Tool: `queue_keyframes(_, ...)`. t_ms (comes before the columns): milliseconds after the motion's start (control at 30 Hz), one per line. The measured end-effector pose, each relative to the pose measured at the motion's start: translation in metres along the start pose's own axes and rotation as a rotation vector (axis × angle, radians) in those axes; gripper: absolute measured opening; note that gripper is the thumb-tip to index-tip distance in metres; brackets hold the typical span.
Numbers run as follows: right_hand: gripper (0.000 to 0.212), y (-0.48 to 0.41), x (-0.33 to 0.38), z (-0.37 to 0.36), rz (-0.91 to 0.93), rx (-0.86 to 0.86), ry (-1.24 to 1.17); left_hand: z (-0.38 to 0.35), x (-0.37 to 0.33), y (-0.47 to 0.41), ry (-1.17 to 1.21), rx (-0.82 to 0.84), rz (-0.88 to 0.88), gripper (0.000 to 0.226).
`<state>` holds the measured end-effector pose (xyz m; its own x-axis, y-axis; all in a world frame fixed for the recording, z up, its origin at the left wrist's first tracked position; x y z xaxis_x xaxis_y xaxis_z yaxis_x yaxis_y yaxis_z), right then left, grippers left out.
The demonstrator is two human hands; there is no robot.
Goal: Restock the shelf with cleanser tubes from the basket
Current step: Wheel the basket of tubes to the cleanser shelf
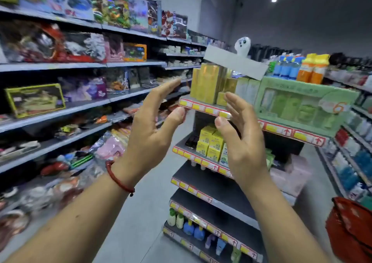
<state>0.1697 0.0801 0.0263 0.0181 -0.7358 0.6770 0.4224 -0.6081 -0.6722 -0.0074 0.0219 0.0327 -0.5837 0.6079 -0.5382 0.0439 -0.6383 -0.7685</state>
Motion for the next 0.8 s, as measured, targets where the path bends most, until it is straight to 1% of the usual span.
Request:
queue_keyframes(133, 0.052, 0.007, 0.012, -0.030, -0.009, 0.173, -0.022, 0.036, -0.017, 0.038, -0.143, -0.119, 0.136, 0.047)
queue_keyframes(267, 0.053, 0.013, 0.048, -0.093, 0.056, 0.347, -0.094, 0.102, -0.042, 0.089, -0.278, -0.236, 0.247, 0.046)
queue_keyframes(333, 0.054, 0.019, 0.078, -0.132, 0.115, 0.423, -0.126, 0.141, -0.061, 0.120, -0.354, -0.293, 0.296, 0.045)
queue_keyframes(467, 0.055, 0.046, 0.158, -0.227, 0.282, 0.545, -0.210, 0.236, -0.114, 0.200, -0.596, -0.386, 0.386, 0.049)
queue_keyframes(567, 0.055, 0.084, 0.227, -0.311, 0.412, 0.630, -0.243, 0.313, -0.166, 0.276, -0.801, -0.456, 0.479, 0.050)
queue_keyframes(633, 0.055, 0.108, 0.264, -0.353, 0.447, 0.683, -0.262, 0.352, -0.195, 0.315, -0.929, -0.467, 0.540, 0.051)
queue_keyframes(800, 0.056, 0.214, 0.406, -0.497, 0.593, 0.828, -0.318, 0.476, -0.308, 0.464, -1.222, -0.557, 0.739, 0.051)
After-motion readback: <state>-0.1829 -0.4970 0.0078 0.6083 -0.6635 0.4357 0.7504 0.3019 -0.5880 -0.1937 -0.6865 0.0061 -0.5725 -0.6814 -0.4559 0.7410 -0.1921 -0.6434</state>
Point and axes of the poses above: each hand's wrist, its own y-axis away from the middle knuckle, its own z-axis out of the back of the hand, x = y × z, the point moved 4 cm from there along -y, towards the middle knuckle, and after that the axes turned 10 degrees about x, right-handed, at the moved point
